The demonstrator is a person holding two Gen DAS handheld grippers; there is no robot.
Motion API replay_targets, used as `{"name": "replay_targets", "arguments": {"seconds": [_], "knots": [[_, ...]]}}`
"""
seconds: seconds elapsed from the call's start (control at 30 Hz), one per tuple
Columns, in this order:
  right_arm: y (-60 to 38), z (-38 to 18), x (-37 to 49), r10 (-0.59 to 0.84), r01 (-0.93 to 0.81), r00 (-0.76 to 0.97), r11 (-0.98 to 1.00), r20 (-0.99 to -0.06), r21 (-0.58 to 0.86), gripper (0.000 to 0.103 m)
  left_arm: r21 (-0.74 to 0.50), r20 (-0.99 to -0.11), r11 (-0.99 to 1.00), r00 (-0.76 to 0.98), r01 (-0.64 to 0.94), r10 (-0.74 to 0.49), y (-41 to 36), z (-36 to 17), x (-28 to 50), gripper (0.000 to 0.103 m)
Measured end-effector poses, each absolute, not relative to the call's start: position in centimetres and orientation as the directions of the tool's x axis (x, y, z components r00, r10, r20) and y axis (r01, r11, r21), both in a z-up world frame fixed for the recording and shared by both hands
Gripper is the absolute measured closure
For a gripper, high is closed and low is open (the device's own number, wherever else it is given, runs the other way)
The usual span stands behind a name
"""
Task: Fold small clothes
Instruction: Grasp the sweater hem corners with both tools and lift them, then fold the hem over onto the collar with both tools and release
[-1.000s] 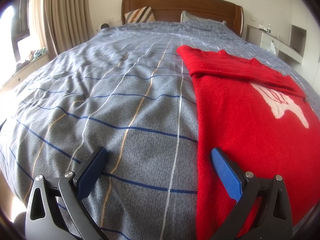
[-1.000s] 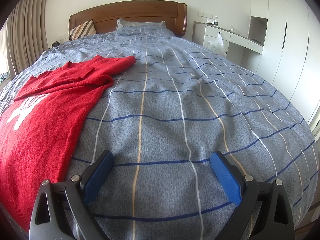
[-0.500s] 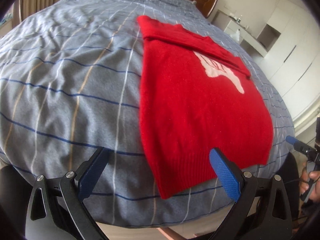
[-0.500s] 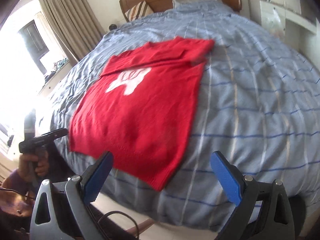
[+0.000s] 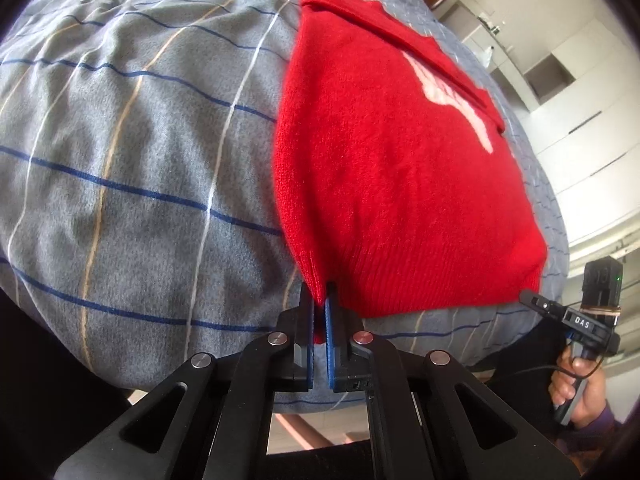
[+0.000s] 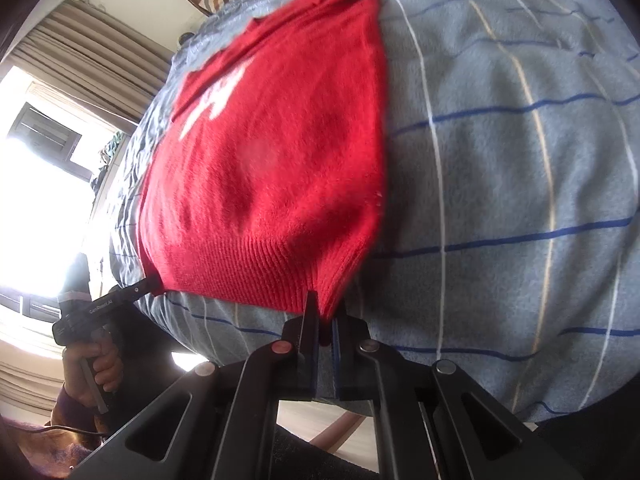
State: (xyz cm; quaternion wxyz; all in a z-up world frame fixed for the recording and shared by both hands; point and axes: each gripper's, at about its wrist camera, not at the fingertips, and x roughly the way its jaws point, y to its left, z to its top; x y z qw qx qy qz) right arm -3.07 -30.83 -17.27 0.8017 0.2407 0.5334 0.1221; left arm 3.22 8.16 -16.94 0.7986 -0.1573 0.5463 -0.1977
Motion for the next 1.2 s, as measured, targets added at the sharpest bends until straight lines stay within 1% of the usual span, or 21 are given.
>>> {"name": "replay_targets", "arguments": {"seconds": [0.13,0.23,0.37,0.43,0.53,0.6,0.77,0.87,0.9,0.93,0.97,1.0,1.03,1.07,1.13,1.2], "knots": [[-31.6,-13.2,-3.8,0.465,0.019,0.499,0.838,-0.731,0.546,0.098,-0.552,-0.719,0.816,0.396,0.175,-0.571,8.9,-13.5,2.8,0.101],[-31.9,-10.4,-2.5,0.457,-0.021,0.575,0.837,-0.679,0.546,0.098,-0.596,-0.641,0.778,0.465,0.201,-0.611,9.5,-10.2,4.5,0.101],[-32.5,-7.1,2.9,0.421,-0.068,0.660,0.858,-0.622,0.508,0.098,-0.594,-0.565,0.766,0.551,0.245,-0.614,9.0,-6.3,10.7,0.101],[-33.4,-5.8,6.7,0.395,-0.081,0.695,0.874,-0.601,0.480,0.098,-0.571,-0.549,0.777,0.580,0.266,-0.602,8.1,-5.0,14.9,0.101],[-34.6,-5.1,13.2,0.356,-0.064,0.725,0.887,-0.589,0.457,0.098,-0.549,-0.553,0.796,0.603,0.255,-0.575,6.5,-4.5,21.3,0.101],[-35.6,-5.2,17.5,0.339,-0.033,0.734,0.883,-0.588,0.468,0.098,-0.543,-0.572,0.808,0.603,0.230,-0.556,5.1,-5.0,25.4,0.101],[-37.4,-7.7,26.4,0.289,0.050,0.701,0.892,-0.652,0.449,0.098,-0.510,-0.654,0.849,0.579,0.138,-0.487,3.1,-8.2,32.7,0.101],[-38.0,-9.8,29.4,0.292,0.083,0.672,0.883,-0.680,0.462,0.098,-0.505,-0.682,0.858,0.565,0.097,-0.465,2.7,-9.6,35.1,0.100],[-38.2,-10.4,30.2,0.298,0.091,0.670,0.876,-0.680,0.473,0.098,-0.501,-0.695,0.862,0.558,0.077,-0.453,2.6,-10.1,35.8,0.097],[-38.4,-11.0,30.8,0.307,0.099,0.664,0.867,-0.682,0.488,0.097,-0.494,-0.710,0.868,0.555,0.046,-0.434,2.6,-10.6,36.5,0.091],[-38.8,-11.7,31.5,0.320,0.109,0.656,0.856,-0.683,0.506,0.094,-0.488,-0.722,0.873,0.557,0.013,-0.411,2.8,-10.9,37.1,0.083],[-39.1,-12.1,31.9,0.322,0.124,0.656,0.847,-0.683,0.518,0.090,-0.495,-0.723,0.869,0.561,-0.013,-0.404,3.2,-11.1,37.6,0.055],[-39.4,-12.5,32.1,0.316,0.137,0.661,0.841,-0.681,0.523,0.077,-0.505,-0.718,0.863,0.570,-0.032,-0.399,3.6,-11.2,38.0,0.033],[-39.8,-12.6,32.2,0.308,0.147,0.671,0.836,-0.675,0.528,0.067,-0.507,-0.711,0.861,0.589,-0.050,-0.384,4.0,-11.1,38.0,0.028],[-40.2,-12.5,31.9,0.291,0.162,0.687,0.833,-0.666,0.530,0.065,-0.510,-0.700,0.857,0.612,-0.068,-0.368,4.7,-10.9,37.8,0.023],[-40.5,-12.3,31.6,0.287,0.161,0.691,0.834,-0.663,0.528,0.065,-0.513,-0.701,0.855,0.610,-0.070,-0.370,5.2,-10.8,37.3,0.021]]}}
